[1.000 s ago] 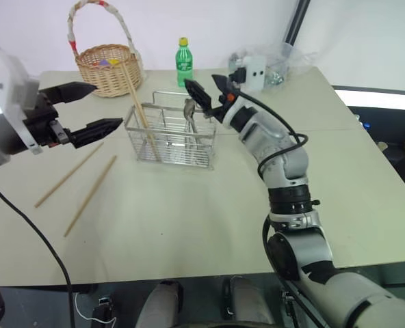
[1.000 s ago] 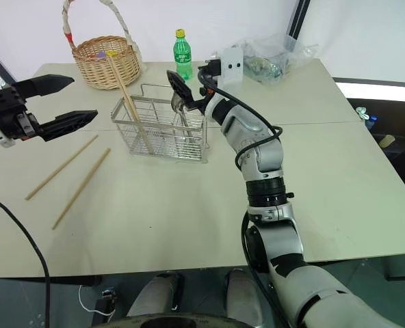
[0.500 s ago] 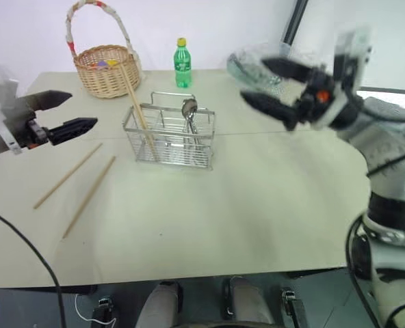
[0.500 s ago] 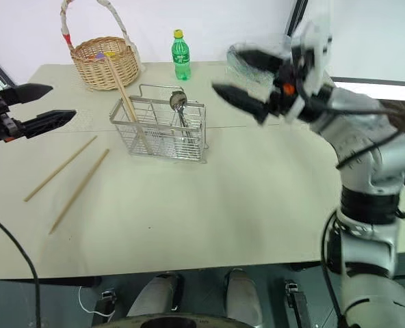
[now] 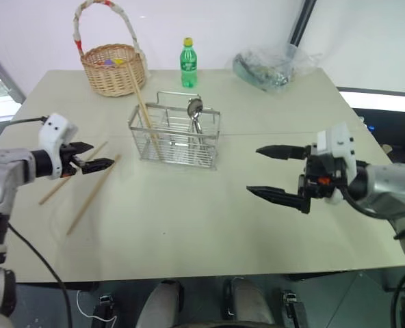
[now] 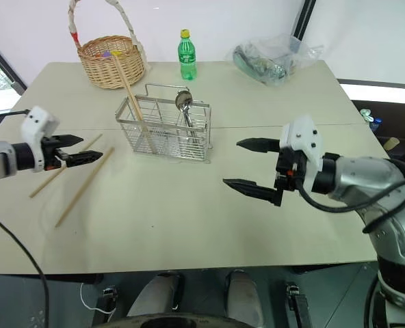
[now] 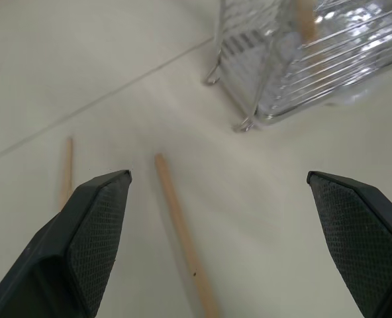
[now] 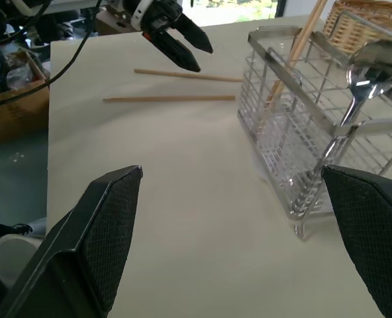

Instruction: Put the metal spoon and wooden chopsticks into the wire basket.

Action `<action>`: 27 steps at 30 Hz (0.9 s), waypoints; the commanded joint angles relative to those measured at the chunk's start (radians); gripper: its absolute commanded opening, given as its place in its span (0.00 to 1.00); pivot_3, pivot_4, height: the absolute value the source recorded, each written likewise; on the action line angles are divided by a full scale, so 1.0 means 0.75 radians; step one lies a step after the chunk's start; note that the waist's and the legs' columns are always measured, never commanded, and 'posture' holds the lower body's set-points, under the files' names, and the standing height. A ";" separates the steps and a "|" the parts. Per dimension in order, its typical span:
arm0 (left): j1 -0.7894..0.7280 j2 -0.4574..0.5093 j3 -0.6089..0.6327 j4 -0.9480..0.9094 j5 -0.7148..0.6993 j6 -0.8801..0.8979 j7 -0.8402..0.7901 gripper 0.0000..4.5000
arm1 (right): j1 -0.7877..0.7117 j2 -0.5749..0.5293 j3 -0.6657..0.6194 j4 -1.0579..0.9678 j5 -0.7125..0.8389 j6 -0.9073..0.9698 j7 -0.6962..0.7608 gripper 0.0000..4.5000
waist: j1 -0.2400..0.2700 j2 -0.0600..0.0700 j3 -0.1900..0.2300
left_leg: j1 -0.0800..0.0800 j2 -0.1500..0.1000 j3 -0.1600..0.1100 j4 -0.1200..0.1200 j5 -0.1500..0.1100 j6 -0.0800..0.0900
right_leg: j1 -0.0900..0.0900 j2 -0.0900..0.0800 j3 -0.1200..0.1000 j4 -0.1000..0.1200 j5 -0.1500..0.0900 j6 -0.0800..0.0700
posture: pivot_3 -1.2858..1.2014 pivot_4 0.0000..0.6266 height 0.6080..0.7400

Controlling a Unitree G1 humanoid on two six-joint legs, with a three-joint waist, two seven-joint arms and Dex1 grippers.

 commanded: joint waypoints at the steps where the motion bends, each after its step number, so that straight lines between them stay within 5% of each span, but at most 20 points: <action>1: -0.132 -0.035 -0.053 0.157 0.091 -0.018 -0.004 1.00 | 0.023 -0.017 -0.083 -0.073 0.047 -0.015 -0.045 0.99 | 0.002 -0.001 0.000 | -0.001 0.000 0.000 0.001 0.000 0.000 | 0.000 0.000 0.000 0.000 0.000 0.000 | 0.52 0.24 0.50; 9: -0.368 -0.201 -0.209 0.602 0.298 -0.112 -0.045 1.00 | 0.124 -0.058 -0.150 -0.145 0.115 -0.008 -0.076 0.99 | 0.005 -0.003 -0.001 | -0.004 -0.001 -0.001 0.005 0.000 0.000 | 0.000 0.000 -0.002 0.000 0.000 0.001 | 0.52 0.24 0.50; 18: -0.433 -0.261 -0.262 0.770 0.429 -0.166 -0.108 1.00 | 0.175 -0.096 -0.159 -0.156 0.152 -0.026 -0.080 0.99 | 0.005 -0.003 -0.003 | -0.005 -0.001 -0.002 0.007 0.000 0.001 | 0.001 -0.001 -0.002 0.000 0.000 0.001 | 0.52 0.24 0.50; 27: -0.459 -0.257 -0.197 0.813 0.446 -0.197 -0.073 0.07 | 0.155 -0.079 -0.114 -0.133 0.133 -0.065 -0.094 1.00 | 0.005 -0.003 -0.003 | -0.006 -0.001 -0.002 0.007 -0.001 0.001 | 0.000 -0.002 -0.002 0.000 0.000 0.001 | 0.52 0.24 0.50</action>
